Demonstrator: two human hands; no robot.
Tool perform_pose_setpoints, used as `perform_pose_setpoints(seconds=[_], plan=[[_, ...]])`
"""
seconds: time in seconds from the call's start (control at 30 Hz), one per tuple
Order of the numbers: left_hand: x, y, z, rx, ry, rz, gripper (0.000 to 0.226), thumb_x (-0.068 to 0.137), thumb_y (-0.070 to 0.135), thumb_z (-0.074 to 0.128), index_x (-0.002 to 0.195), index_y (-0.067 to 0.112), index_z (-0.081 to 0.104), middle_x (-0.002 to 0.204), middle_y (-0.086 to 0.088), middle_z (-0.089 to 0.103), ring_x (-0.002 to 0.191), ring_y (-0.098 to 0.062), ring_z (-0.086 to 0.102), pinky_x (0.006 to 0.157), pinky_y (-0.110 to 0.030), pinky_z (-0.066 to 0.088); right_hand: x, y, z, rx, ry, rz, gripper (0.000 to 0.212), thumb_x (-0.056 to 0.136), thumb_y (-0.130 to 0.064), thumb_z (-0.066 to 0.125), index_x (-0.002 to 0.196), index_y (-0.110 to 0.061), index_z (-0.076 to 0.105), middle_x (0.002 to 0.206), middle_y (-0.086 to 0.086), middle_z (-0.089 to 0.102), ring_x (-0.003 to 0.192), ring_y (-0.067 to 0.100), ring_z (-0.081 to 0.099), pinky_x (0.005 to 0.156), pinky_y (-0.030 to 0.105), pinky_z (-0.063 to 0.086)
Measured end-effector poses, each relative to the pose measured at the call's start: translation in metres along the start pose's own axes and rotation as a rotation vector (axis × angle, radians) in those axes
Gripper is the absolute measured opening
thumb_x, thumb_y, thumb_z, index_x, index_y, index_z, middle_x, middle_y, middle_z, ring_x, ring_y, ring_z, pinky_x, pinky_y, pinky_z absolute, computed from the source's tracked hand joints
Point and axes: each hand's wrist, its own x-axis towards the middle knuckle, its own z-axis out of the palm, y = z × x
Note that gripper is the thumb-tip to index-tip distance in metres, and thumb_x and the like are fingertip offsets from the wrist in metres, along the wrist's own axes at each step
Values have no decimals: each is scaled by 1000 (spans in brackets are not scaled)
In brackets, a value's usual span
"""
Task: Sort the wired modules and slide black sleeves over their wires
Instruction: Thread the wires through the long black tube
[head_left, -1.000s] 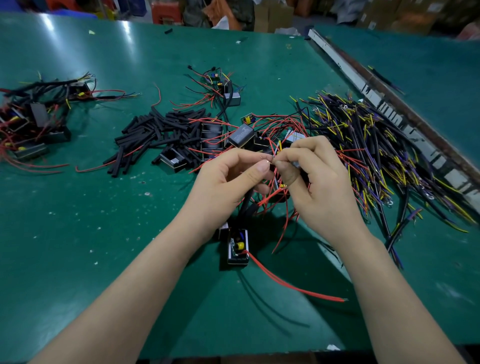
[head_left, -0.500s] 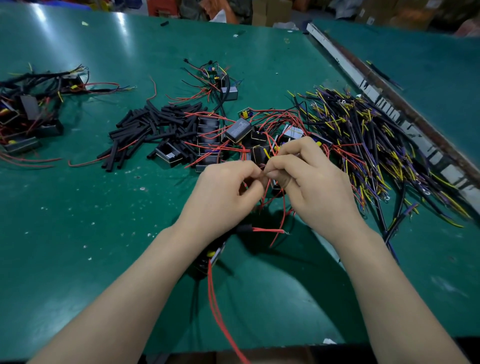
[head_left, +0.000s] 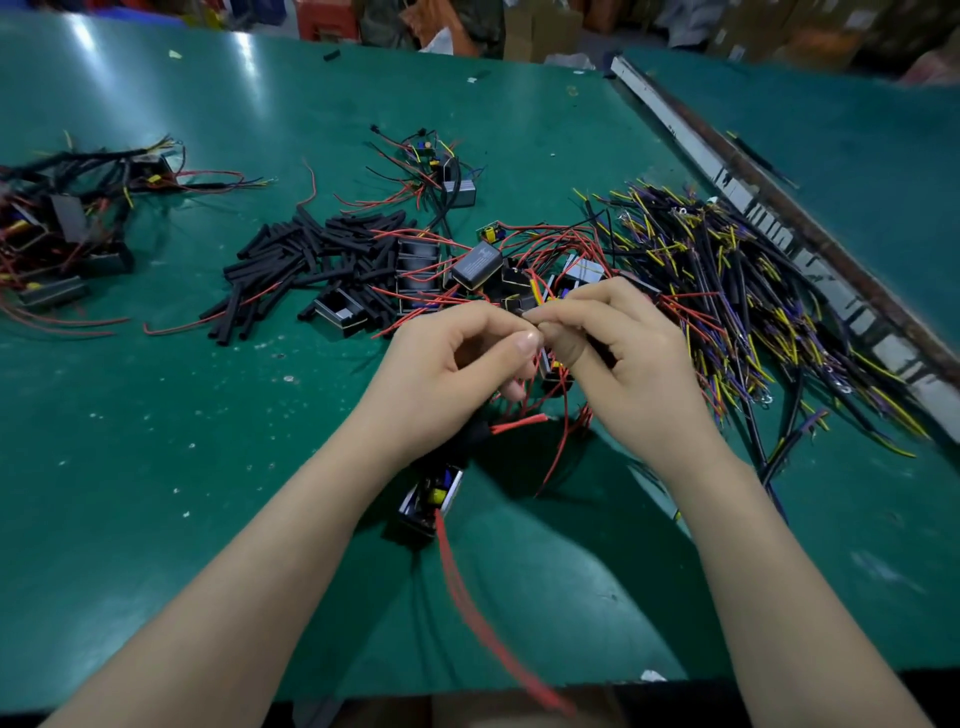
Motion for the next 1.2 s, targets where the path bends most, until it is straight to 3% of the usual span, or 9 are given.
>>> perform_pose_setpoints(seconds=[0.1, 0.17, 0.43, 0.6, 0.77, 0.83, 0.9, 1.0, 1.2], plan=[[-1, -4, 2, 194, 67, 70, 9, 90, 9, 61, 85, 16, 63, 69, 9, 65, 59, -3, 64, 63, -15, 50, -1, 0, 2, 19, -43, 35, 18, 90, -4, 61, 104, -5, 72, 95, 2, 56, 88, 12, 56, 78, 27, 47], [-2, -6, 4, 296, 111, 101, 9, 89, 9, 62, 85, 17, 63, 71, 10, 66, 61, -3, 65, 63, -18, 52, -2, 0, 3, 16, -65, 56, 19, 89, -4, 62, 105, -5, 73, 95, 4, 57, 87, 12, 55, 76, 30, 47], [-3, -10, 10, 196, 211, 80, 5, 85, 12, 68, 84, 13, 64, 73, -1, 70, 65, -14, 69, 66, -41, 57, -3, -2, 2, 101, -128, 140, 23, 89, -7, 63, 110, -13, 68, 93, -2, 61, 85, 5, 54, 76, 19, 43], [-2, -7, 9, 124, 208, 49, 8, 87, 9, 66, 85, 17, 65, 73, 6, 69, 62, -7, 68, 63, -33, 58, -3, -5, 3, 257, -64, 250, 43, 85, -8, 66, 116, -29, 45, 81, -9, 62, 61, 10, 47, 63, 19, 43], [-2, -4, 11, 106, 267, 14, 8, 89, 11, 63, 83, 16, 63, 70, 4, 67, 56, -8, 66, 57, -25, 56, -2, -5, 5, 363, -84, 301, 39, 89, -6, 65, 122, -20, 51, 77, -8, 59, 65, 9, 52, 68, 17, 43], [-2, -4, 12, 86, 303, -39, 6, 89, 11, 63, 83, 13, 63, 66, 3, 65, 54, -9, 65, 55, -27, 56, -2, -7, 6, 372, -67, 286, 37, 88, -8, 66, 118, -25, 52, 79, -10, 58, 66, 0, 50, 70, 11, 40], [-1, -3, 14, 28, 322, -101, 6, 88, 10, 62, 82, 12, 62, 67, -1, 64, 51, -11, 65, 51, -25, 54, -1, -11, 6, 351, -33, 235, 39, 87, -9, 66, 112, -35, 51, 81, -9, 57, 64, 3, 46, 66, 11, 38], [-1, -1, 14, -51, 298, -149, 7, 88, 8, 62, 81, 10, 62, 67, -9, 63, 48, -12, 63, 46, -20, 47, -2, -15, 7, 339, 13, 180, 42, 86, -8, 65, 105, -42, 50, 84, -9, 56, 64, 15, 45, 62, 16, 41], [-2, 3, 11, -87, 98, -155, 18, 85, 1, 60, 75, 16, 62, 57, 3, 62, 47, -10, 59, 46, -18, 46, 2, -16, 2, 333, 34, 151, 40, 86, -7, 65, 105, -40, 51, 88, -11, 57, 69, 26, 50, 64, 31, 44]])
